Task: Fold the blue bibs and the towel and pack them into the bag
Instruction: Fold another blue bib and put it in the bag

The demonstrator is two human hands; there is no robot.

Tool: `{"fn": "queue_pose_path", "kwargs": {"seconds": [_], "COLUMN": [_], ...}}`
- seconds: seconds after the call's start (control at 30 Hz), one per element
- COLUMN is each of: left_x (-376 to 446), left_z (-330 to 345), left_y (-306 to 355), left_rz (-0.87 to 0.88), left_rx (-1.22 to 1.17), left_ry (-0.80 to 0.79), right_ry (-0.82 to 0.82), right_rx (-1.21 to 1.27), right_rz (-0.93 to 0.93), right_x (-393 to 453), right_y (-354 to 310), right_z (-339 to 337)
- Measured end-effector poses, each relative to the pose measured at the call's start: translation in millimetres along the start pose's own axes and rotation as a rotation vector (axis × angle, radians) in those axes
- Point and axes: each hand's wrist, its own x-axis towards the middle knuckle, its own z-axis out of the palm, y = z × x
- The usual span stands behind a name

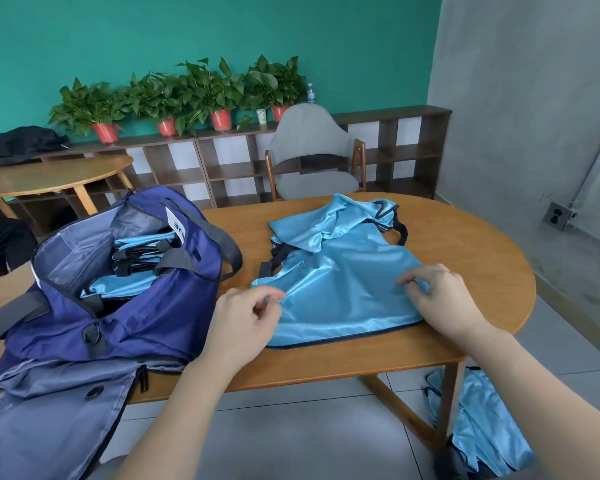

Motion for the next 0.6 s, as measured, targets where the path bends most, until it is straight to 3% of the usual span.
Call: {"fn": "queue_pose_path", "kwargs": {"seconds": [0.13, 0.33, 0.47, 0.6], "left_x": [31, 106, 157, 195], "left_z": [26, 76, 106, 129], "left_y": [13, -4, -26, -42], "left_rz": [0.004, -0.210, -0.162, -0.141], "left_rx": [-0.071, -0.091, 0.032, 0.090], "left_ry": [0.000, -0.111, -0.250, -0.310], "right_ry": [-0.018, 0.057, 0.115, 0.164], "right_rx": [0.023, 0.051, -0.020, -0.050], "right_rz": [-0.024, 0.028, 0.027, 0.152], "right_x": [42, 107, 151, 198], "right_y": [-9, -8, 6, 18], "right_z": [25, 39, 45, 48]}}
